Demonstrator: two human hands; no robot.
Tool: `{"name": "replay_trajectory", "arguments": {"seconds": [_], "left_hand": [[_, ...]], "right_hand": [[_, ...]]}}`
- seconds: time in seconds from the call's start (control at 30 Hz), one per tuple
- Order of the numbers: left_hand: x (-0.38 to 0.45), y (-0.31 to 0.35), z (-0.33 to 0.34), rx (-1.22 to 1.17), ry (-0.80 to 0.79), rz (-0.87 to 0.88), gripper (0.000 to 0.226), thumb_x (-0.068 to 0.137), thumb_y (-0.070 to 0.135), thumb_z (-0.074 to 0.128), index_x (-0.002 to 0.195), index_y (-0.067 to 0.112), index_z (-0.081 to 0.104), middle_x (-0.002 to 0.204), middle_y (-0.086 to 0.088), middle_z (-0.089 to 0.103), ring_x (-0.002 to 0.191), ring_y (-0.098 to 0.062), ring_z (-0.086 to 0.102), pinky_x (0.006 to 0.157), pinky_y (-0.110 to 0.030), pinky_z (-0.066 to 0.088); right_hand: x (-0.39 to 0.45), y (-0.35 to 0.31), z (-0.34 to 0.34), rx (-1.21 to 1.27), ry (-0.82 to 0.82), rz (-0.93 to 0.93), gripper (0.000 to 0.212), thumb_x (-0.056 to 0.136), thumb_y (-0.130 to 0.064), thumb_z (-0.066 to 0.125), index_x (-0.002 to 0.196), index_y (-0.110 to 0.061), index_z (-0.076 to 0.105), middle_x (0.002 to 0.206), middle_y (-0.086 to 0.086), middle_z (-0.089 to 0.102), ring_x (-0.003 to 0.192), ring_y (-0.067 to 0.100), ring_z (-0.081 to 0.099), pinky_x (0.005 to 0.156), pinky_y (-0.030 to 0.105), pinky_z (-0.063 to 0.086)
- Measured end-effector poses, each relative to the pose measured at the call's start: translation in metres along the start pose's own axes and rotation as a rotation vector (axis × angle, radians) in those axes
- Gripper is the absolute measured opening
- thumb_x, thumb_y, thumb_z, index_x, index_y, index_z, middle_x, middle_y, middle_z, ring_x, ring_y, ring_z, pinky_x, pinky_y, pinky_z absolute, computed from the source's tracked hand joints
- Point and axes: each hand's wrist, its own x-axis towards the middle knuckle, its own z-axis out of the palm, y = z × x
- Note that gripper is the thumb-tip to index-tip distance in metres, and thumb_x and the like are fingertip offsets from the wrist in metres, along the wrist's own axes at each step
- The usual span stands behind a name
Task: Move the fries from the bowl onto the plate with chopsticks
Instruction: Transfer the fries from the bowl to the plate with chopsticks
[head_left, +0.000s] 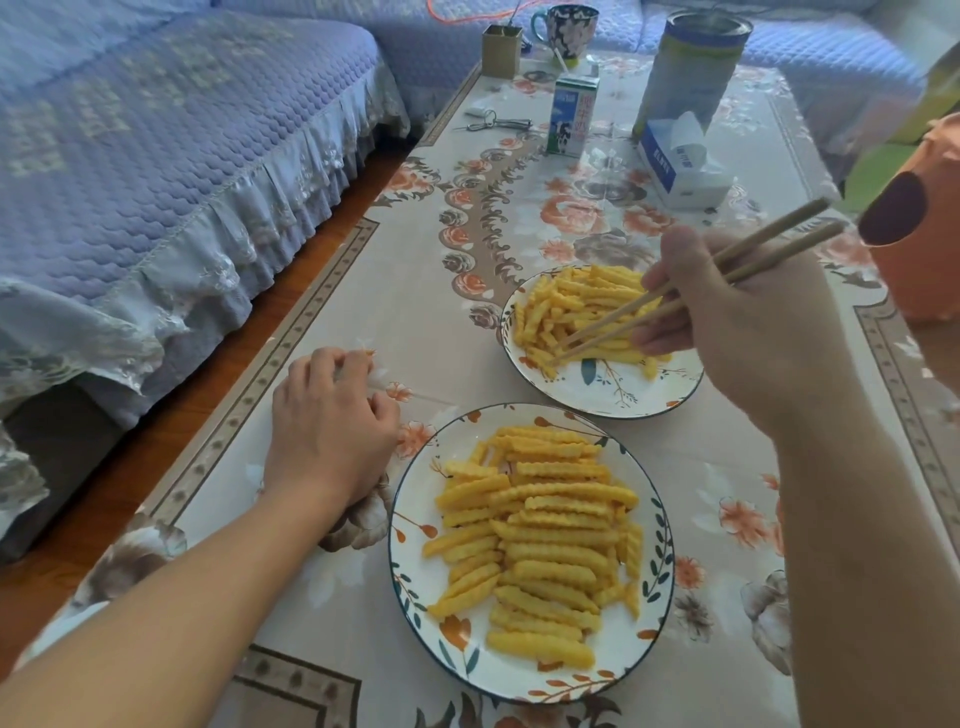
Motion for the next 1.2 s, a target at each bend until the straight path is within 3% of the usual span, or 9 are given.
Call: {"name": "replay_trajectory", "arguments": {"seconds": [0.3, 0.43, 0.7, 0.87, 1.03, 1.1, 1.2], "left_hand": [[0.0, 0.001, -0.002, -0.012, -0.004, -0.002, 0.038, 0.089, 0.029, 0.048, 0.122, 0.016, 0.059, 0.124, -0.01, 0.054, 0.117, -0.031, 0.046, 0.099, -0.048, 0.041], [0.0, 0.001, -0.001, -0.009, -0.005, -0.002, 0.035, 0.089, 0.026, 0.053, 0.123, 0.016, 0.059, 0.124, -0.01, 0.054, 0.117, -0.031, 0.046, 0.099, -0.048, 0.041], [0.0, 0.001, -0.001, -0.005, -0.002, 0.002, 0.035, 0.09, 0.026, 0.054, 0.123, 0.016, 0.059, 0.124, -0.009, 0.054, 0.116, -0.031, 0.046, 0.098, -0.048, 0.042], [0.0, 0.002, -0.001, -0.009, 0.003, -0.007, 0.034, 0.089, 0.025, 0.054, 0.122, 0.015, 0.06, 0.125, -0.009, 0.054, 0.118, -0.031, 0.046, 0.099, -0.048, 0.041], [0.0, 0.001, -0.001, -0.013, 0.008, -0.003, 0.035, 0.089, 0.024, 0.055, 0.122, 0.015, 0.06, 0.124, -0.01, 0.054, 0.118, -0.032, 0.046, 0.1, -0.049, 0.041], [0.0, 0.002, -0.001, -0.015, 0.005, -0.006, 0.036, 0.089, 0.024, 0.054, 0.123, 0.015, 0.06, 0.125, -0.01, 0.054, 0.119, -0.032, 0.046, 0.1, -0.049, 0.04], [0.001, 0.002, -0.001, -0.012, 0.002, -0.007, 0.036, 0.089, 0.025, 0.054, 0.124, 0.016, 0.059, 0.126, -0.01, 0.054, 0.119, -0.031, 0.046, 0.101, -0.049, 0.04]], "right_hand": [[0.0, 0.004, 0.01, -0.046, -0.002, 0.029, 0.027, 0.104, -0.037, 0.056, 0.083, -0.025, 0.069, 0.072, 0.003, 0.071, 0.056, 0.02, 0.073, 0.056, 0.03, 0.062], [0.001, 0.003, 0.006, -0.057, 0.014, 0.033, 0.037, 0.103, -0.041, 0.055, 0.08, -0.016, 0.068, 0.06, 0.005, 0.07, 0.054, 0.021, 0.073, 0.054, 0.03, 0.061], [0.002, 0.004, 0.002, 0.002, -0.006, 0.043, 0.045, 0.104, -0.043, 0.052, 0.079, -0.009, 0.068, 0.061, 0.009, 0.072, 0.057, 0.026, 0.074, 0.058, 0.037, 0.064], [-0.012, -0.023, -0.001, 0.259, -0.221, 0.025, 0.048, 0.089, -0.045, 0.053, 0.076, 0.0, 0.065, 0.057, 0.015, 0.068, 0.053, 0.034, 0.071, 0.051, 0.037, 0.062], [-0.02, -0.021, 0.015, 0.118, -0.403, 0.038, 0.054, 0.085, -0.049, 0.055, 0.082, 0.003, 0.067, 0.061, 0.016, 0.07, 0.055, 0.032, 0.072, 0.053, 0.039, 0.063], [-0.018, -0.021, 0.011, 0.106, -0.369, 0.03, 0.049, 0.091, -0.045, 0.055, 0.081, 0.001, 0.067, 0.061, 0.015, 0.07, 0.054, 0.031, 0.072, 0.054, 0.038, 0.063], [-0.008, -0.016, -0.002, 0.164, -0.176, 0.005, 0.041, 0.102, -0.035, 0.054, 0.08, -0.003, 0.067, 0.059, 0.014, 0.069, 0.053, 0.032, 0.072, 0.052, 0.038, 0.062]]}}
